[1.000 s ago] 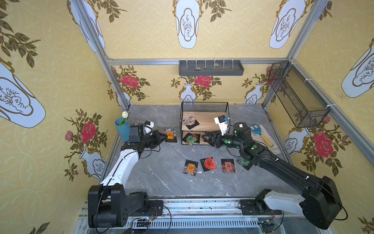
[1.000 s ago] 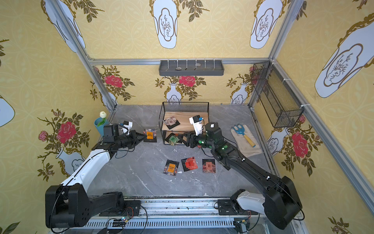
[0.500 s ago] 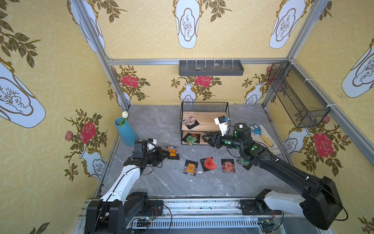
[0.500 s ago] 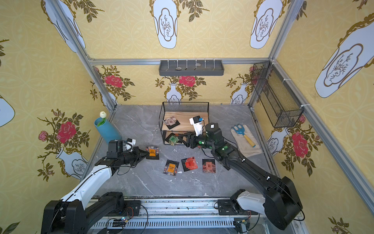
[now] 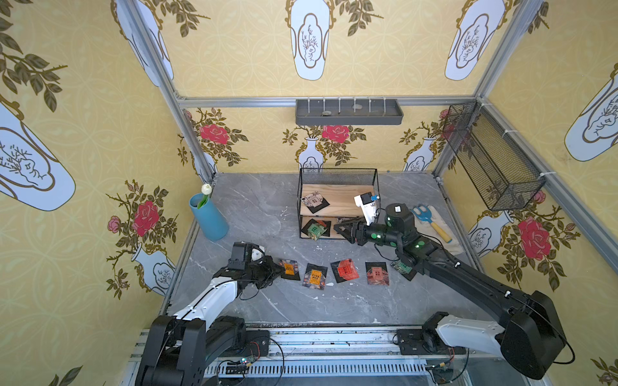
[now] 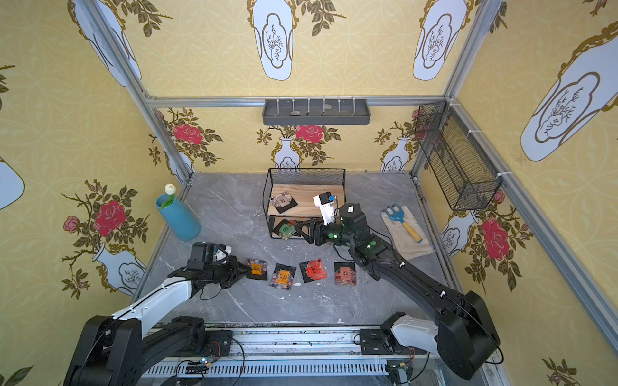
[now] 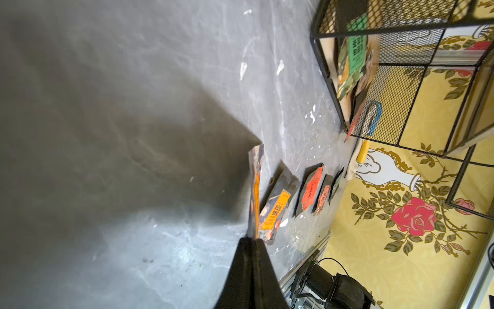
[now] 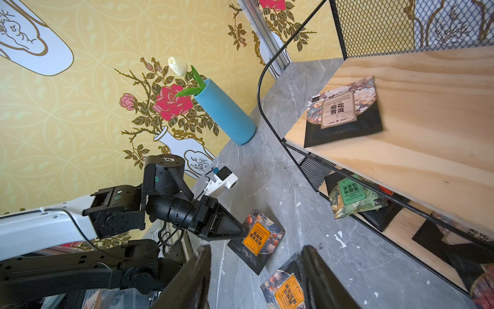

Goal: Remove the tea bags from the shelf
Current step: Place the tea bag at the center of the board.

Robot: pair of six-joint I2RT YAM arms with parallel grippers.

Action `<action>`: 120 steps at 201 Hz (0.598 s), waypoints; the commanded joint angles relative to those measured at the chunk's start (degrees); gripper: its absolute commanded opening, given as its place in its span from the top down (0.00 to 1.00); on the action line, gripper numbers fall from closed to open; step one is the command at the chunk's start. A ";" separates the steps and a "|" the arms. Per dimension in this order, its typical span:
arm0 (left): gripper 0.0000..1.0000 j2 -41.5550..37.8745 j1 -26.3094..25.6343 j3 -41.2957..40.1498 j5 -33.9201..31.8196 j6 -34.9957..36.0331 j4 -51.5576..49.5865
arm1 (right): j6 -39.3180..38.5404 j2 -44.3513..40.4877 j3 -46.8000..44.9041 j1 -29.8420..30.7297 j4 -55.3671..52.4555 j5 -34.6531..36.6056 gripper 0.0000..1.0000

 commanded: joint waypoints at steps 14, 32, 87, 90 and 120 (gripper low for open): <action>1.00 1.13 -0.03 -1.49 -1.25 -0.11 1.37 | -0.21 -0.15 -0.08 0.00 2.45 0.33 0.42; 1.00 1.46 -0.12 -1.84 -1.60 0.01 1.46 | -0.18 0.00 -0.01 -0.02 2.37 0.25 0.42; 0.70 0.86 -0.12 -1.80 -3.09 0.20 -1.15 | -0.36 0.44 0.17 -0.15 2.27 0.16 0.41; 0.68 0.76 -0.12 -1.71 -3.19 0.34 -1.36 | -0.43 0.49 0.19 -0.12 2.29 0.16 0.41; 0.56 -1.18 -0.12 -0.24 -4.93 1.03 -5.22 | -0.49 0.79 0.50 -0.15 2.28 -0.05 0.41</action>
